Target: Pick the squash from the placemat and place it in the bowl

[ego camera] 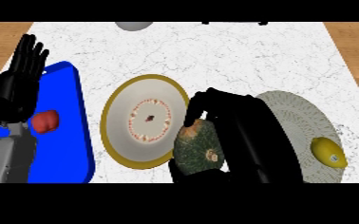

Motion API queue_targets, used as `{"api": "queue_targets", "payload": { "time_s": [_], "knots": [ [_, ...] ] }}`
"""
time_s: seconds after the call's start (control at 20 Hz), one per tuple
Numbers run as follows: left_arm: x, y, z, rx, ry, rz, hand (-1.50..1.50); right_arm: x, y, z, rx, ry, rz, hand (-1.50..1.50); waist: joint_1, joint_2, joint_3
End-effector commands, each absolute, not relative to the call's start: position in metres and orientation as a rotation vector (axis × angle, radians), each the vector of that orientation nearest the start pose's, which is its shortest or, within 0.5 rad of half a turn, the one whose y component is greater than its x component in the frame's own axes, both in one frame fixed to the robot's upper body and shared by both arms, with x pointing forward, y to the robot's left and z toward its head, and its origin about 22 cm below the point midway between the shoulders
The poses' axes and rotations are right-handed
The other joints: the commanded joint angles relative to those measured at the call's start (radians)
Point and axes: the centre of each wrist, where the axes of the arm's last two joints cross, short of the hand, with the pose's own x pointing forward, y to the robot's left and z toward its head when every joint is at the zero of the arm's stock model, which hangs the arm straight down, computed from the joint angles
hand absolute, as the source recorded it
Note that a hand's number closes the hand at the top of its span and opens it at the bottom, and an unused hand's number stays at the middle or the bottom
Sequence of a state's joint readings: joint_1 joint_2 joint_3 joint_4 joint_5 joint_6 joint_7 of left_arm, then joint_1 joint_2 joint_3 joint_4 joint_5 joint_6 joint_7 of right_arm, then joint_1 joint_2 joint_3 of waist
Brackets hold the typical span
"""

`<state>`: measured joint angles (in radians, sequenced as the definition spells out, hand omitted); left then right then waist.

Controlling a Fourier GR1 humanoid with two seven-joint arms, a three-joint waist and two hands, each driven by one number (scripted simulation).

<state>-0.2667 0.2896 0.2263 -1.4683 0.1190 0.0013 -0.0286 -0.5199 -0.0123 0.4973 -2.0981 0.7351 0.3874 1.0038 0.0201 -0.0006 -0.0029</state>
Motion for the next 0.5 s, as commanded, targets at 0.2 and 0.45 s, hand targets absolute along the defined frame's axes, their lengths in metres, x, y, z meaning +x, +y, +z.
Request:
{"api": "queue_targets", "payload": {
  "time_s": [0.2, 0.45],
  "knots": [
    [0.282, 0.318, 0.086, 0.211, -1.779, 0.023, 0.00, 0.239, -0.020, 0.182, -0.630, -1.441, 0.950, 1.50, 0.006, -0.001, 0.003],
    [0.302, 0.308, 0.080, 0.216, -1.783, 0.002, 0.00, 0.253, 0.009, 0.158, -0.744, -1.386, 0.969, 1.50, 0.002, 0.002, 0.002]
  ]
}}
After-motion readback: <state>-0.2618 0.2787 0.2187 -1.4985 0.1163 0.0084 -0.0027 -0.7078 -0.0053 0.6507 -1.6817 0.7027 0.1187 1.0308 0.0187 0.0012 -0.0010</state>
